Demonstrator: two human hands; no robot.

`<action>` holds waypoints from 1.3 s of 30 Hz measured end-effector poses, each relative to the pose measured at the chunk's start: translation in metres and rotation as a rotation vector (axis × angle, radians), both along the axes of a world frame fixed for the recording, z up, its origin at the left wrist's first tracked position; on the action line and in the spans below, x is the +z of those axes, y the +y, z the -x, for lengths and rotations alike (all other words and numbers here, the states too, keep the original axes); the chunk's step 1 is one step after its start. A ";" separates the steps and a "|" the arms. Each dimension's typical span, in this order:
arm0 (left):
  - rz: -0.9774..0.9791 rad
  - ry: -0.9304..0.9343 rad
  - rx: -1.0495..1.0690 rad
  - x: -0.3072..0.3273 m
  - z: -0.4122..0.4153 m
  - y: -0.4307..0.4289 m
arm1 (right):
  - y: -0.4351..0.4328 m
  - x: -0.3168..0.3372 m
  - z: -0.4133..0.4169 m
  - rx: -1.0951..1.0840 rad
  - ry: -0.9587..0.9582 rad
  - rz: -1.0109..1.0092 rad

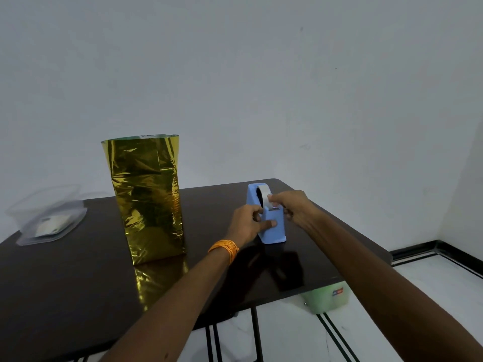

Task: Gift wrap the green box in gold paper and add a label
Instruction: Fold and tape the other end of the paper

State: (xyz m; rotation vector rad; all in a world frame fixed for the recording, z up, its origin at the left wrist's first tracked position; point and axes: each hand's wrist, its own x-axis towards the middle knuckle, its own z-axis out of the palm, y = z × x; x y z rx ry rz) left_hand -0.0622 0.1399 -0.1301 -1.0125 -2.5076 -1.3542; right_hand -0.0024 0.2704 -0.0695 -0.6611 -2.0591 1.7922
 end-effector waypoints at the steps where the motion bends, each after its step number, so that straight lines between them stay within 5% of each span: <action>1: -0.011 -0.015 -0.003 0.000 0.001 0.000 | 0.000 0.002 0.002 -0.015 -0.012 -0.041; 16: -0.079 -0.103 -0.033 -0.005 0.002 0.000 | 0.001 0.021 -0.006 -0.023 -0.133 -0.137; 25: -0.078 -0.109 -0.049 -0.006 0.002 -0.001 | 0.003 0.040 -0.005 0.057 -0.409 -0.144; 39: -0.044 -0.062 -0.020 -0.004 0.000 -0.001 | -0.005 0.007 -0.018 -0.054 -0.068 -0.024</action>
